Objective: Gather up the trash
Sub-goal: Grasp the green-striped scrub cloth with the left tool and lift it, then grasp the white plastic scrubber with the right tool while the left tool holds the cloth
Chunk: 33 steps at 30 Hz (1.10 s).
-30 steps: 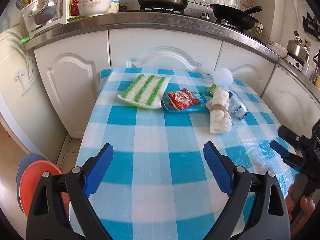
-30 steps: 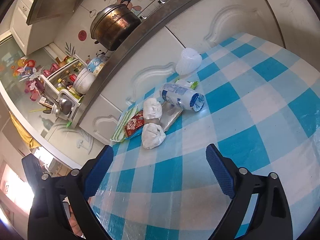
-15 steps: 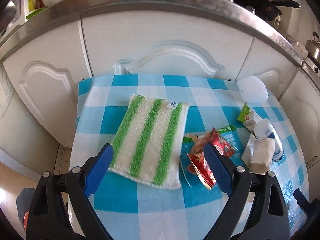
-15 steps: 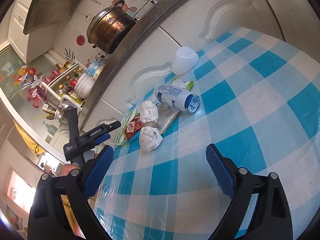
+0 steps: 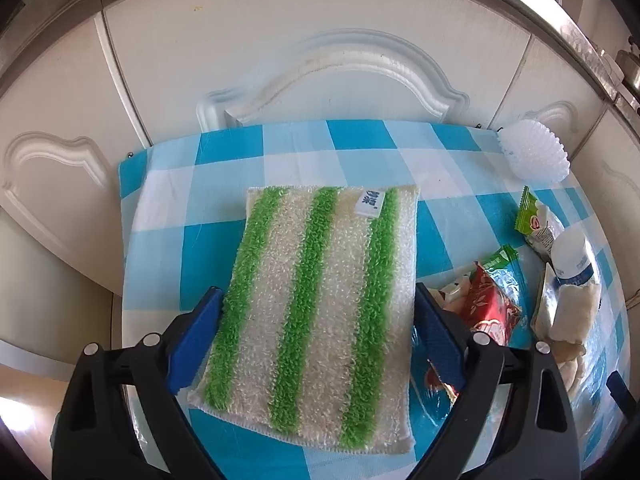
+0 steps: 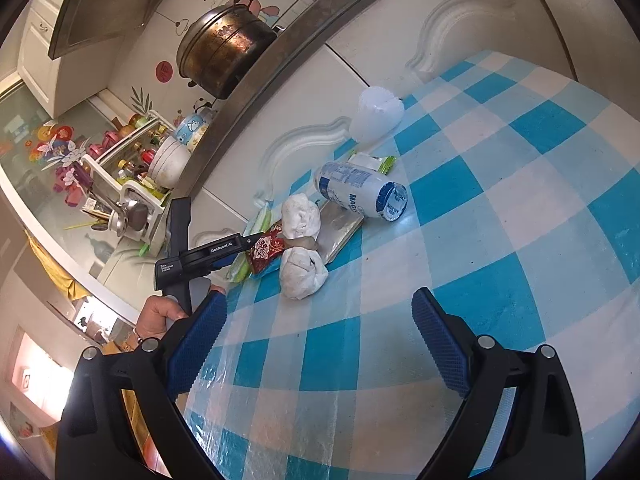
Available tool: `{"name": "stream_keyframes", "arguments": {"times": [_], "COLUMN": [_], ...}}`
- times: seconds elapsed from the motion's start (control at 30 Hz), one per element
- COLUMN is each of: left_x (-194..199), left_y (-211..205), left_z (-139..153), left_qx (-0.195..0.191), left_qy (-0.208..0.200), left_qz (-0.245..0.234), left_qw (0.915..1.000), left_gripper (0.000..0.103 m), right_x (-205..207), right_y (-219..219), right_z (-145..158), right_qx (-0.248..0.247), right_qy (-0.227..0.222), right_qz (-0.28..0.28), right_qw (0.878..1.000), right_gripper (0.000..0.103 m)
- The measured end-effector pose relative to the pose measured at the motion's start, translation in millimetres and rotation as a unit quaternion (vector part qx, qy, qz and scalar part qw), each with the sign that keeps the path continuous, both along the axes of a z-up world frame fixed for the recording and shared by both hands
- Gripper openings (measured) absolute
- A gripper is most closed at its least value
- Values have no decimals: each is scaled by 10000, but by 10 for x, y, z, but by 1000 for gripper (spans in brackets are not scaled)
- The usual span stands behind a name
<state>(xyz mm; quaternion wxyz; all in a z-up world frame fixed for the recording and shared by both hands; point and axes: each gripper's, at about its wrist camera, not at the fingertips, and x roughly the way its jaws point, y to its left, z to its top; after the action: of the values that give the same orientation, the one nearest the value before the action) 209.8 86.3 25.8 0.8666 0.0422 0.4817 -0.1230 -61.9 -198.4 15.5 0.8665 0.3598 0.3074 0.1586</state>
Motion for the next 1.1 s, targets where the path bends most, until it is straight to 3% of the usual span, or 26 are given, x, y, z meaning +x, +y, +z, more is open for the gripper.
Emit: {"name": "stream_keyframes", "arguments": {"times": [0.1,0.13,0.2,0.4,0.8,0.97,1.1], "left_x": [-7,-12,-43,-174,-969,-1298,-1494], "left_y": [26,41,66,75,-21,-2,93], "left_z": [0,-2,14,85,80,101,144], "left_qx": [-100,-142,-68,-16,-497,-739,-988], "left_qy": [-73,-90,-175,-220,-313,-467,-602], "left_qz": [68,99,198,191,90,147,274], "left_qw": [9999,9998,9996,9996,9982,9961,9929], "left_gripper": [90,87,72,62,56,54,53], "right_x": [12,17,22,56,87,165,524], "right_y": [46,58,68,78,113,-4,-170], "right_z": [13,15,15,18,18,284,459], "right_qx": [-106,-134,-170,-244,-401,-651,-999], "right_qy": [-3,1,6,40,349,356,283], "right_qz": [45,54,59,71,92,-42,-193], "right_qw": [9999,9999,9998,9997,9985,9972,9944], "right_gripper": [93,93,93,93,93,93,93]}}
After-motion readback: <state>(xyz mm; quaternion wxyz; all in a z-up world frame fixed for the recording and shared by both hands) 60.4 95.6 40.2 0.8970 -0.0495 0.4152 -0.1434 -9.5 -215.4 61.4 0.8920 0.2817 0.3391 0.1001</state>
